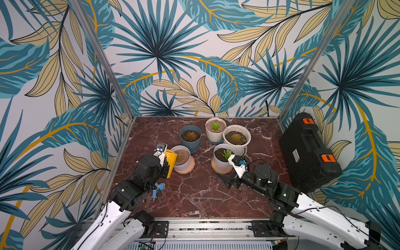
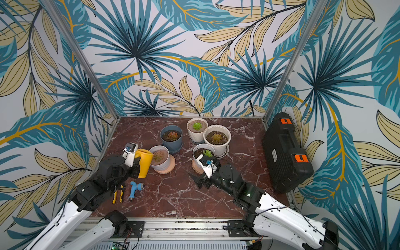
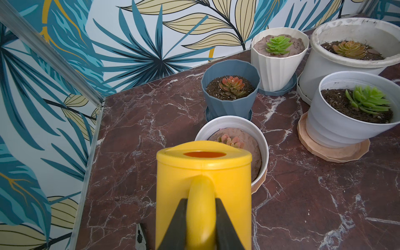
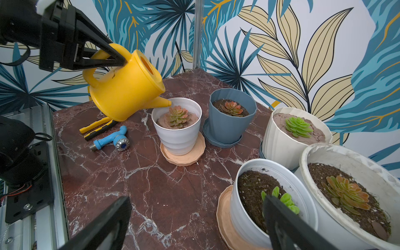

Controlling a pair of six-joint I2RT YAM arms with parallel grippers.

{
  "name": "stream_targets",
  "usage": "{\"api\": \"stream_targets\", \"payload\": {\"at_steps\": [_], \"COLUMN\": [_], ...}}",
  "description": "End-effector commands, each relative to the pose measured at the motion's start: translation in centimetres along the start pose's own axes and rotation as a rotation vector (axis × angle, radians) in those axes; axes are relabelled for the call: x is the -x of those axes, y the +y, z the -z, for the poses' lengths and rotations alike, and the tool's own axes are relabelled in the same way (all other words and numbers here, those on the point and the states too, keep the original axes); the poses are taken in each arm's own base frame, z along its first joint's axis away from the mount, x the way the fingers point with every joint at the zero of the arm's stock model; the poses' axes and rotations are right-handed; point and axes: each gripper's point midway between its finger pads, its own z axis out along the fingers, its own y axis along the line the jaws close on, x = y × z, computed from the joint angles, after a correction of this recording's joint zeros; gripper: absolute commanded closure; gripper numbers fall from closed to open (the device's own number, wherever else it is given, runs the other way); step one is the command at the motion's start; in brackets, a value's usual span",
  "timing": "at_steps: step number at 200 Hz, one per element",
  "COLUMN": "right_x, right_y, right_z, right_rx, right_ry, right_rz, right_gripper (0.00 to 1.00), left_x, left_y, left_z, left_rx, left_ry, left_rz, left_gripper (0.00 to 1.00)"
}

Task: Water the succulent around the soil edge
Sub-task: Water the soil of the potted plant with water.

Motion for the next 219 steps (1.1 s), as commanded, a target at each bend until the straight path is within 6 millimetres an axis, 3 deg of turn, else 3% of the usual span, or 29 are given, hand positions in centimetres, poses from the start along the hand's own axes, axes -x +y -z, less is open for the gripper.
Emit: {"api": "stream_targets", "payload": {"at_steps": [1, 67, 123, 178, 219], "right_x": [0.0, -0.2, -0.2, -0.2, -0.5], "right_y": [0.3, 0.2, 0.2, 0.2, 0.2], "right_z": [0.1, -0.2, -0.2, -0.3, -0.5], "right_rx": [0.014, 0.011, 0.010, 0.010, 0.008], "right_ry": [-0.007, 0.003, 0.003, 0.004, 0.013], "right_rz": [-0.012, -0.010, -0.008, -0.009, -0.007], "right_gripper": [0.00, 0.00, 0.00, 0.00, 0.01], "left_x": [1.9, 1.7, 1.1, 2.1, 1.1], "left_y": [1.1, 0.0, 0.4, -0.6, -1.2], "left_z": [2.5, 3.3, 3.3, 4.5, 4.2], "left_rx": [0.012, -0.070, -0.044, -0.125, -0.153], "left_ry": [-0.053, -0.038, -0.018, -0.061, 0.001], "left_rz": [0.030, 0.051, 0.031, -0.002, -0.028], "left_gripper": [1.00, 1.00, 1.00, 1.00, 1.00]}}
